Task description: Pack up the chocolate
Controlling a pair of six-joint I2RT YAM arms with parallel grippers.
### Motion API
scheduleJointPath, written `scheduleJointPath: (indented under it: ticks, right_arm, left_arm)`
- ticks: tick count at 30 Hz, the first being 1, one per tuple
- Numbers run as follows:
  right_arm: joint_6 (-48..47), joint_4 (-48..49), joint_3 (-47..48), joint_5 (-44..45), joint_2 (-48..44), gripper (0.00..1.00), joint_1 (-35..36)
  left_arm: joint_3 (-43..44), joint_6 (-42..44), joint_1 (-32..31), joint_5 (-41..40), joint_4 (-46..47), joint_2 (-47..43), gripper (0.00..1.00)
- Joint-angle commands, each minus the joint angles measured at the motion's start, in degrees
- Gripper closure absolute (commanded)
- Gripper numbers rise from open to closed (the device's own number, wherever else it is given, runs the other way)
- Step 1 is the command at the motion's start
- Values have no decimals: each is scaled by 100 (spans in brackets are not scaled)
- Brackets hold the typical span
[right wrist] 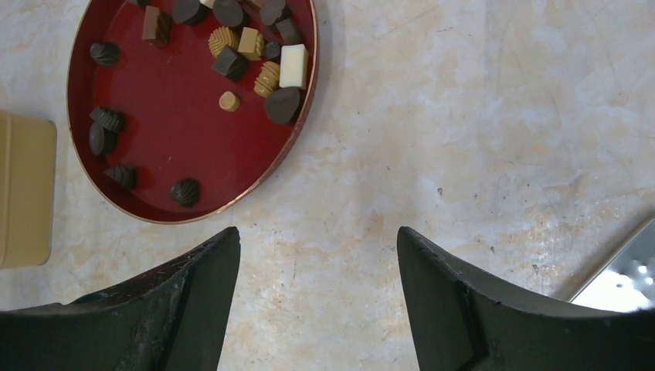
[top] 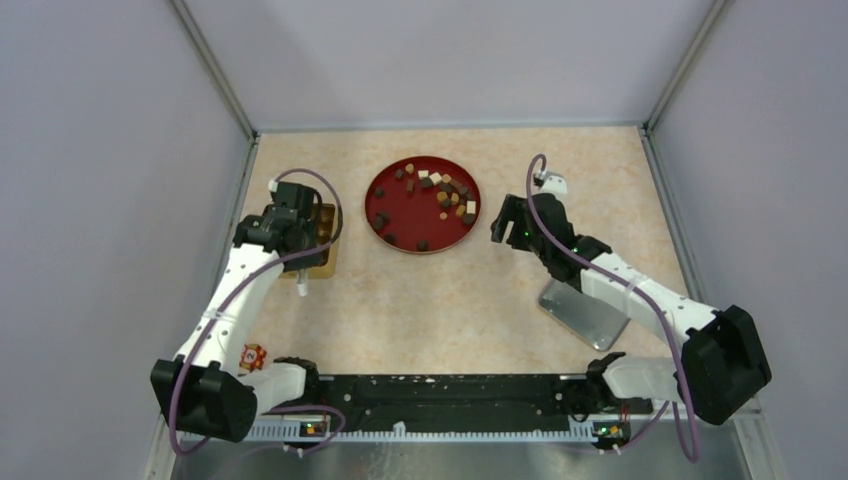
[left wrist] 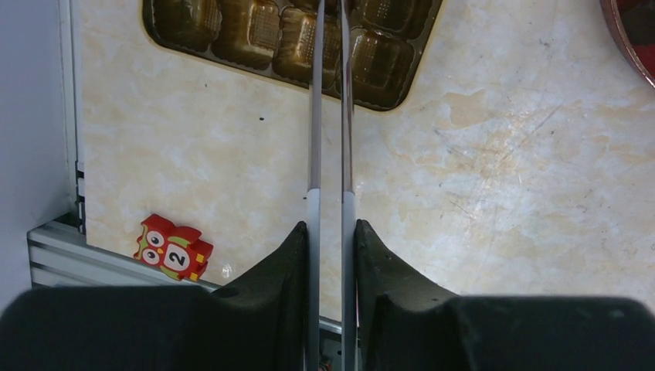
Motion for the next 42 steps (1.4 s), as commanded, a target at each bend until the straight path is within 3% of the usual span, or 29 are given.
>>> scheduleJointPath:
  ticks: [1, 7, 13, 16, 21, 29, 33, 42]
  right_arm:
    - [62, 114, 98, 16, -170, 27, -58]
    - [86, 146, 83, 18, -157, 27, -58]
    - [100, 115, 90, 48, -176, 27, -58]
    - [100, 69, 94, 78, -191, 28, -58]
    - [110, -55, 129, 158, -259, 27, -58]
    - [137, -258, 80, 341, -436, 27, -58]
    - [150, -253, 59, 300, -475, 27, -63]
    - [109, -238, 199, 285, -317, 27, -58]
  left_arm:
    - [367, 138, 29, 7, 280, -245, 77]
    - [749, 521, 9, 1173, 527, -122, 93]
    - [826, 336, -262, 1887, 1117, 219, 93]
    - [911, 168, -645, 1997, 1589, 525, 91]
    - [1363, 98, -1358, 1528, 1909, 1328, 83]
    - [1569, 293, -1424, 1600, 2371, 2177, 74]
    - [1621, 369, -1430, 1501, 2452, 2486, 61]
    - [1685, 364, -1422, 1597, 2634, 2998, 58]
